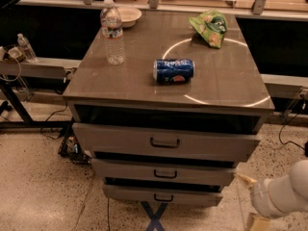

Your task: Open middle drawer

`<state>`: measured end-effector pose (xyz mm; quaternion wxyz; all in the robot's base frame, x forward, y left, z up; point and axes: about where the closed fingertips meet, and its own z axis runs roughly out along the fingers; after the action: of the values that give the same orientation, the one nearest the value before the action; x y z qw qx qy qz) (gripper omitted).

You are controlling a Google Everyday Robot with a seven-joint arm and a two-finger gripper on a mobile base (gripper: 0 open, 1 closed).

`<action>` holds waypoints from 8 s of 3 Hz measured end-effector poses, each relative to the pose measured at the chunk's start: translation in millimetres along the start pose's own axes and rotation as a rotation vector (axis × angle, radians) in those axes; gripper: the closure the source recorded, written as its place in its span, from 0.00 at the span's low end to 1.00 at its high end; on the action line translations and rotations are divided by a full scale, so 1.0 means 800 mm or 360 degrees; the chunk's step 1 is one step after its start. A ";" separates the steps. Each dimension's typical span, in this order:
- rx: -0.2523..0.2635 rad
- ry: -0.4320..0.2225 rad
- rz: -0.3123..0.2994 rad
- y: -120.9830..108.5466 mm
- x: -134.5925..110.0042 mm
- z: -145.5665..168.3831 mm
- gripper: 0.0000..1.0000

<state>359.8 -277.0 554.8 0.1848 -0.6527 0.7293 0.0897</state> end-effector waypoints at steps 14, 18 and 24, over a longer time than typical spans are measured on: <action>0.0361 -0.0104 0.0099 -0.096 -0.043 0.200 0.48; 0.0069 0.0106 0.0125 0.022 0.016 0.198 0.22; 0.0063 -0.0026 0.0141 0.055 -0.005 0.070 0.00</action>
Offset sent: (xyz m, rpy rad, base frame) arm 0.0125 0.0230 -0.0166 0.0396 -0.0359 0.0098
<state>325.0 -246.8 499.8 0.1995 -0.6152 0.7575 0.0888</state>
